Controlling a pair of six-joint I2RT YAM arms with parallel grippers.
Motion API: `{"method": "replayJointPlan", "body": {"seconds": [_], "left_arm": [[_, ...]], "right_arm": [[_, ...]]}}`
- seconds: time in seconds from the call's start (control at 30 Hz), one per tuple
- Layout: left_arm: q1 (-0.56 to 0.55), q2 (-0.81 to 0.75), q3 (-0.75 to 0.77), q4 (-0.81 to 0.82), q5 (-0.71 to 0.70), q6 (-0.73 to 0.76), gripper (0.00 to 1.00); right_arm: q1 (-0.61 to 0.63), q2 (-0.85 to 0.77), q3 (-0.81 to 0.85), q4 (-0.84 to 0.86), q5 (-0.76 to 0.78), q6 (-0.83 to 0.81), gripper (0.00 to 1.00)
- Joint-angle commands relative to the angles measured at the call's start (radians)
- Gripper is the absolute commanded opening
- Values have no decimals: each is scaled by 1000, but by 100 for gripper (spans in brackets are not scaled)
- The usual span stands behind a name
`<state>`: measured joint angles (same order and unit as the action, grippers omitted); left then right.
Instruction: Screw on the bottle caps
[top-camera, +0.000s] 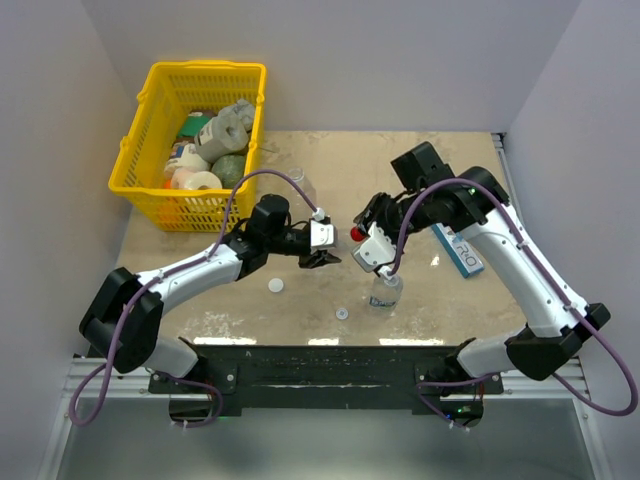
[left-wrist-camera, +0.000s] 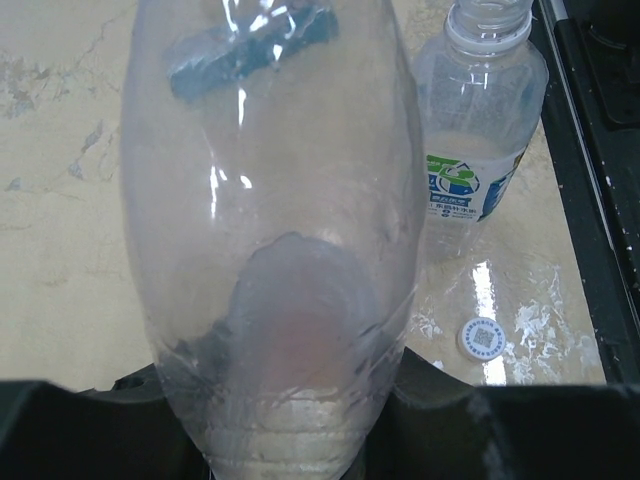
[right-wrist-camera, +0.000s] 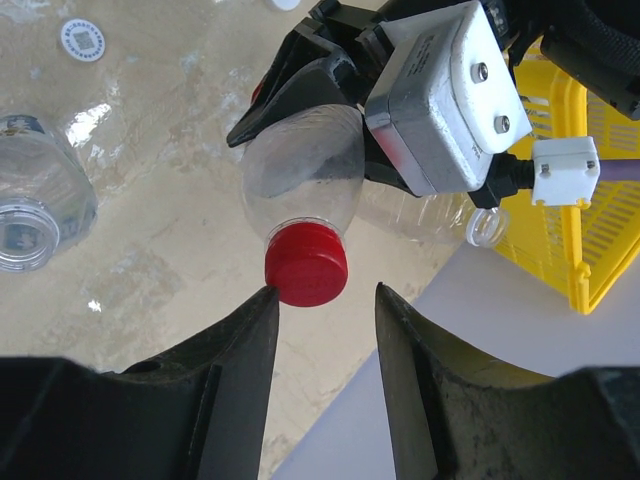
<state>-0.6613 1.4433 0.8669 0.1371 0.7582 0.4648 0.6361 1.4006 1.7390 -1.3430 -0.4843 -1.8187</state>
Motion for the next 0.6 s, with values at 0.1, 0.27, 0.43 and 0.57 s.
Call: {"method": "replayJointPlan", "body": {"seconds": [0.1,0.27,0.43,0.57], "left_arm": [[9,-6,27,47,20,8,0],[9,-8,24,64,16,-3,0],[11,-8,21,79,0,-5,0],[12,-6,12,93,-22,-2,0]], "right_arm": [[17,-3,-22,-76,6,-39,45],[28,5,-30,-76,10,-50,45],[33,1,-50,-76,24,-65,46],[34,6,-53,-77,36,-60,46]]}}
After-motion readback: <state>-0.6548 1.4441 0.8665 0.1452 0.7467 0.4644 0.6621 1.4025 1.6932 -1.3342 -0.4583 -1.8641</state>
